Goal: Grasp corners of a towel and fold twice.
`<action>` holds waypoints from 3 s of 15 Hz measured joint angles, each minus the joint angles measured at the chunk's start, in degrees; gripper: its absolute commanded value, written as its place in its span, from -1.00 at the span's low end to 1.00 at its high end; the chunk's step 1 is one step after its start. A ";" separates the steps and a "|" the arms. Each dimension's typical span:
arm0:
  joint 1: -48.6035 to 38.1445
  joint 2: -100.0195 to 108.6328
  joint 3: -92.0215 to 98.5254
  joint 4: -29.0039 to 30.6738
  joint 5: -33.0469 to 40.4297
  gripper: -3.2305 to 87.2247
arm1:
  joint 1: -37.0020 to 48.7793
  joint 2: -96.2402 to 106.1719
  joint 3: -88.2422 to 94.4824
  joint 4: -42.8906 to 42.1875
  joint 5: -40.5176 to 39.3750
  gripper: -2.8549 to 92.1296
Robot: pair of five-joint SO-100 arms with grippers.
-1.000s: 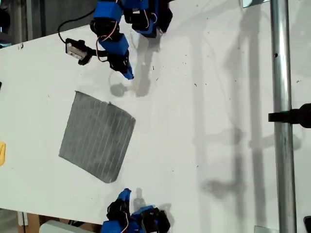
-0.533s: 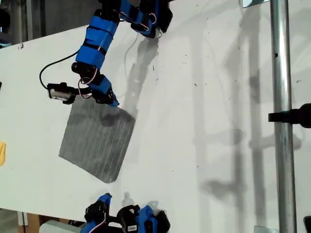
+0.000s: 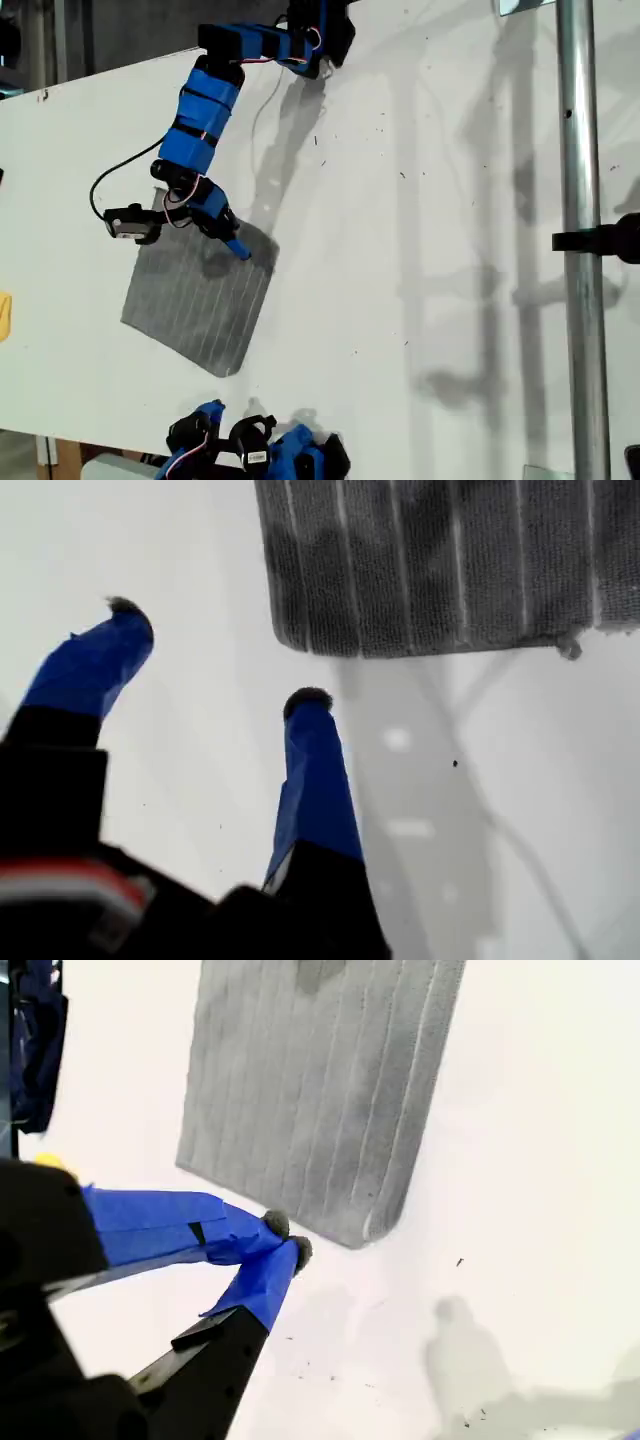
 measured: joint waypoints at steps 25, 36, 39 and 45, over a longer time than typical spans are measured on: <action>0.00 1.76 4.22 0.00 0.44 -0.99 | -1.41 -25.75 -6.59 7.82 -2.81 -0.51; 3.16 -0.97 3.25 -0.26 0.62 -0.99 | -3.34 -25.58 -6.68 8.70 -0.44 -0.94; 8.17 -13.18 -3.16 -0.62 2.90 -0.44 | -3.43 -25.22 -6.59 8.70 0.35 -0.94; 6.42 -18.63 -11.43 -0.70 15.56 -0.21 | -4.04 -23.91 -5.01 8.70 1.14 -0.94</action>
